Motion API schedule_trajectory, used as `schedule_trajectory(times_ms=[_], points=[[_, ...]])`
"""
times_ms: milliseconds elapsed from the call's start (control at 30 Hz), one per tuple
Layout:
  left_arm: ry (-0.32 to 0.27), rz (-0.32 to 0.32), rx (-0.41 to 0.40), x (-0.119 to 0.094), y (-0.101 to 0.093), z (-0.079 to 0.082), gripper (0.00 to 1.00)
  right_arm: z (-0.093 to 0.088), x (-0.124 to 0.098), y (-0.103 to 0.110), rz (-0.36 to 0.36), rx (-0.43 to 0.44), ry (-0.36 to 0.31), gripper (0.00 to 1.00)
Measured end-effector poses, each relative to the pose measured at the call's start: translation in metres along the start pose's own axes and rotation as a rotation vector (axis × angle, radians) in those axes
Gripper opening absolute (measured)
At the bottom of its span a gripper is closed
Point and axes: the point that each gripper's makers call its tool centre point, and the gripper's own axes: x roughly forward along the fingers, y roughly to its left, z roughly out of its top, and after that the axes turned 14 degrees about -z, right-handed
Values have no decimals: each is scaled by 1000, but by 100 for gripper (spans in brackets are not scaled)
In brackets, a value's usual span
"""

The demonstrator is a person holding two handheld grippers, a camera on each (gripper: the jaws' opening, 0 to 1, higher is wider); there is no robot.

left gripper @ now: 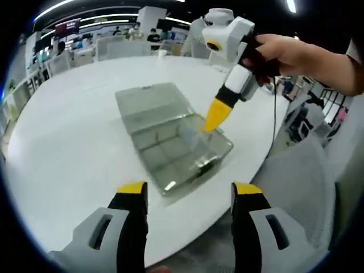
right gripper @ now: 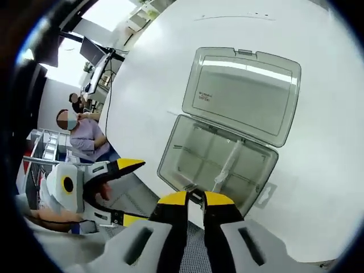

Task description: Insert the divider into the dual guide fixture by aligning both edges with the guide slots and pushing it downward to the bottom, including one-sided entry, uneven engagement, binding, and posture correction.

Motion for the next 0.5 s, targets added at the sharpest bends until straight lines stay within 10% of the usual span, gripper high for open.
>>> schedule_trajectory(times_ms=[500], points=[[-29,-1,-11,1,3,5,57,6,-3,-1,-2,23,-23,0]])
